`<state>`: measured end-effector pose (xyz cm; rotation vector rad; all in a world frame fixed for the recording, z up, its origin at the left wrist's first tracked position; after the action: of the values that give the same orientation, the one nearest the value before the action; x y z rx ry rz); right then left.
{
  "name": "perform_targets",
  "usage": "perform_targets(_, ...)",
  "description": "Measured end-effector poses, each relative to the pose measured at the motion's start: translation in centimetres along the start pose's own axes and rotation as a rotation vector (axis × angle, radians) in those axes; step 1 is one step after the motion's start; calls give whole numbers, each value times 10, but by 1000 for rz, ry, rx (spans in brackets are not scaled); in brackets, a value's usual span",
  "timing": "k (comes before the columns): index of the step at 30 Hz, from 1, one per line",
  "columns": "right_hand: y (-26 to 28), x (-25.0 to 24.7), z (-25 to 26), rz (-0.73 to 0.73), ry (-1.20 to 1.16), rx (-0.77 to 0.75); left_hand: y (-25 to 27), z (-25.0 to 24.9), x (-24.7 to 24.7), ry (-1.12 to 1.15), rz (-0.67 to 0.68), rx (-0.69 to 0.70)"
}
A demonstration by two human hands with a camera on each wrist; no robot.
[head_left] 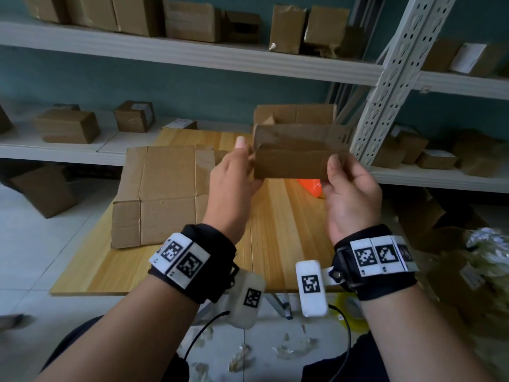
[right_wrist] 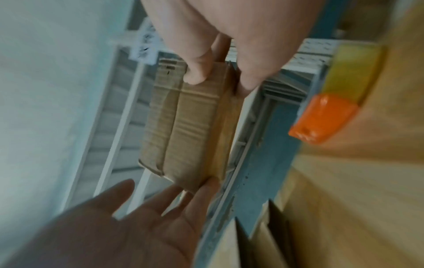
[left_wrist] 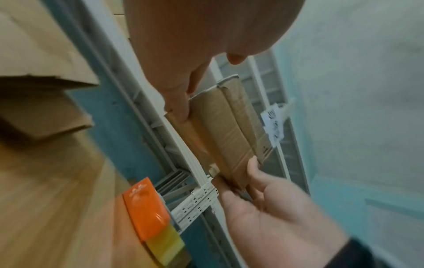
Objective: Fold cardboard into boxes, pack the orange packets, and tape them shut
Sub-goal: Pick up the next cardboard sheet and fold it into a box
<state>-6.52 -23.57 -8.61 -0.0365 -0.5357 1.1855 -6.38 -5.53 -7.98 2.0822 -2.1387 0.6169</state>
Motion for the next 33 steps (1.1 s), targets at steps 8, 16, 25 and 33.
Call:
perform_targets(8, 19, 9, 17, 102, 55, -142, -13, 11, -15, 639, -129, -476)
perform_targets(16, 8, 4, 12, 103, -334, 240, -9, -6, -9, 612, 13, -414)
perform_targets(25, 11, 14, 13, 240, -439, 414, -4, -17, -1, 560, 225, -340)
perform_targets(33, 6, 7, 4, 62, -373, 374, -9, -10, -8, 467, 109, -327)
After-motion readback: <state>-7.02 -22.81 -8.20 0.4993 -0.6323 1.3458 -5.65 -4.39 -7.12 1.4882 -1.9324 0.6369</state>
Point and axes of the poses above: each hand's wrist, its own y-axis away from the middle knuckle, its own x-axis out of the palm, z = x × y, the point moved 2 cm from there along -y, towards the middle knuckle, and after that the axes turned 2 degrees about z, right-handed, at the moved point
